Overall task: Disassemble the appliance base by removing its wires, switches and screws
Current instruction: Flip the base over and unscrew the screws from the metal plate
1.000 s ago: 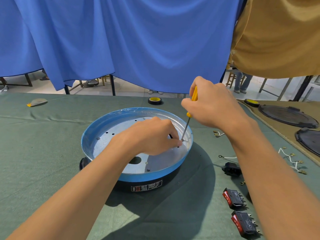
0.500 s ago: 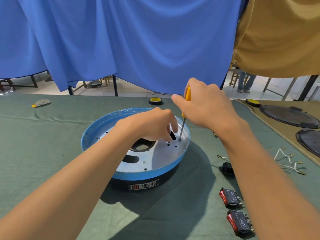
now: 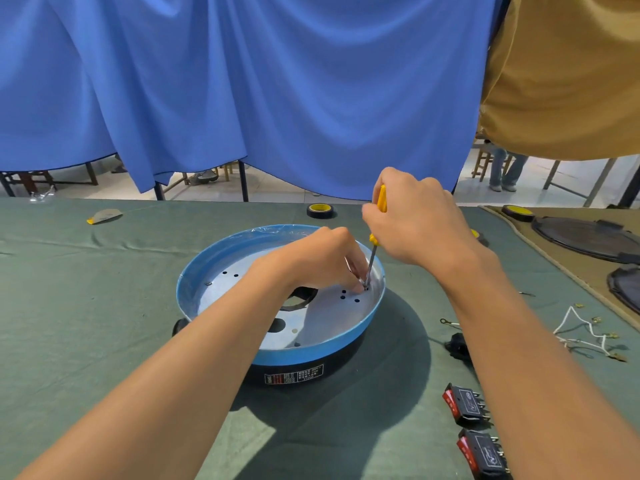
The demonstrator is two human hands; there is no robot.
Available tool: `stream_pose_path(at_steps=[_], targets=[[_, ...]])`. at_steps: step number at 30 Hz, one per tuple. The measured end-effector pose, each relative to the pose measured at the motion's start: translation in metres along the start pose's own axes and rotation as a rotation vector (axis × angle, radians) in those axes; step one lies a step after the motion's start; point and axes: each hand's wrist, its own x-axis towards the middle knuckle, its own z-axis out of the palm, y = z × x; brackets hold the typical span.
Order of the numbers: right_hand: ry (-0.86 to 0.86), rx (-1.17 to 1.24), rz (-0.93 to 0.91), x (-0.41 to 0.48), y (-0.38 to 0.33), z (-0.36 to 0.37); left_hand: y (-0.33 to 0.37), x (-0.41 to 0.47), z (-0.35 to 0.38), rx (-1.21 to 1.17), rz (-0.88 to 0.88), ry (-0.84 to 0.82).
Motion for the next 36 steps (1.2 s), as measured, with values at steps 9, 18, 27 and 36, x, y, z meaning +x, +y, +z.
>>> stream_pose_path(at_steps=[9, 18, 27, 36], targets=[[0.006, -0.02, 0.007, -0.0002, 0.002, 0.0022, -0.002, 0.0006, 0.0024, 0.004, -0.023, 0.012], [-0.018, 0.035, 0.031, 0.0001, 0.0028, 0.0019, -0.0008, 0.0002, 0.0028, -0.007, -0.05, 0.016], [-0.117, 0.143, 0.048, 0.0011, -0.0003, -0.0014, 0.0014, -0.0018, 0.004, -0.029, -0.044, 0.015], [-0.072, 0.087, 0.056, 0.0008, 0.0004, -0.0014, 0.0028, -0.0024, 0.0044, -0.024, -0.043, 0.011]])
